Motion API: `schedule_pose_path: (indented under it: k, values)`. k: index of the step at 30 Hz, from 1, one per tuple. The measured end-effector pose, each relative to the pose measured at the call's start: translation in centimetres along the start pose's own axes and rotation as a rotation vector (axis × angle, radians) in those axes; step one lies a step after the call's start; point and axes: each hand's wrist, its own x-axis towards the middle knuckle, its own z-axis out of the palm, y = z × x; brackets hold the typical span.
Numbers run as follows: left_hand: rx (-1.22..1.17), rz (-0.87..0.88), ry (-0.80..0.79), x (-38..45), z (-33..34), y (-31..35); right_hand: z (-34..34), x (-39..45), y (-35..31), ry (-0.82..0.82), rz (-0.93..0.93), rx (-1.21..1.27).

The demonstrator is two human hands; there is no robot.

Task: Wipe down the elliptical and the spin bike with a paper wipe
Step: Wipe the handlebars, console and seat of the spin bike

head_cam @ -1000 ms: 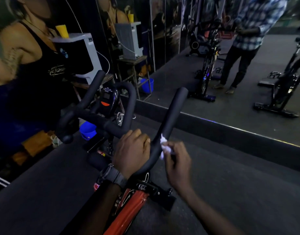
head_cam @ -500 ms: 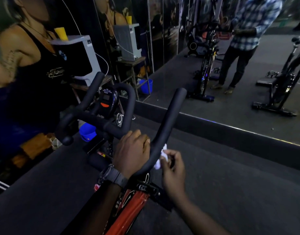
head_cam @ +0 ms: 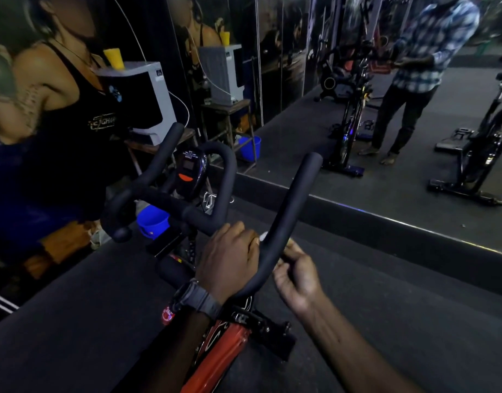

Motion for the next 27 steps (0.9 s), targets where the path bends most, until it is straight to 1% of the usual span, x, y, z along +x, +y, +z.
schedule_pose_path:
  k: [1, 3, 5, 6, 8, 10, 12, 14, 16, 17, 18, 20, 22, 24, 26, 27]
  values:
    - [0.002, -0.004, 0.001, 0.0, 0.0, 0.0, 0.0, 0.4, -0.2, -0.021, 0.013, 0.030]
    - [0.000, -0.007, 0.003, 0.1, 0.0, 0.0, -0.7, 0.0, 0.9, -0.073, 0.112, 0.062]
    - [-0.016, -0.001, 0.004, 0.0, 0.0, -0.1, -1.8, -0.8, 1.7, -0.077, 0.190, 0.050]
    - [-0.029, 0.000, 0.003, 0.0, 0.0, -0.1, -1.8, -1.1, 1.3, -0.094, 0.181, 0.017]
    - [-0.040, 0.003, -0.002, 0.0, 0.0, -0.1, -1.4, 0.2, -1.0, -0.107, 0.090, -0.038]
    - [-0.036, 0.009, -0.005, 0.1, 0.1, -0.1, -0.7, 2.6, -3.8, -0.096, -0.001, 0.003]
    - [-0.039, 0.011, 0.002, 0.2, 0.1, -0.1, -0.5, 3.9, -5.0, -0.116, -0.033, -0.008]
    - [-0.037, 0.013, 0.014, 0.2, 0.1, -0.1, -1.7, 3.6, -3.4, -0.112, 0.035, -0.068]
    - [-0.033, 0.013, 0.013, 0.3, 0.1, 0.0, -2.3, 1.7, -1.1, -0.158, 0.183, -0.100]
    - [-0.037, 0.013, 0.012, 0.4, 0.1, 0.0, -2.4, 1.1, -0.5, -0.173, 0.227, -0.133]
    - [-0.042, 0.011, 0.016, 0.4, 0.2, 0.0, -2.3, 1.1, -0.5, -0.182, 0.232, -0.156]
    - [-0.055, 0.015, 0.018, 0.4, 0.2, 0.0, -0.9, 2.4, -2.5, -0.165, 0.148, -0.168]
    - [-0.070, 0.013, 0.008, 0.2, 0.1, 0.1, 0.8, 4.7, -5.6, -0.150, 0.037, -0.107]
    - [-0.075, 0.009, 0.002, 0.2, 0.1, 0.0, 1.9, 6.3, -7.9, -0.157, -0.035, -0.039]
    - [-0.069, -0.001, 0.000, 0.3, 0.1, 0.0, 2.0, 6.6, -7.8, -0.155, -0.050, -0.001]
    - [-0.061, -0.005, 0.001, 0.3, 0.0, 0.0, 1.6, 6.3, -6.6, -0.166, -0.036, 0.005]
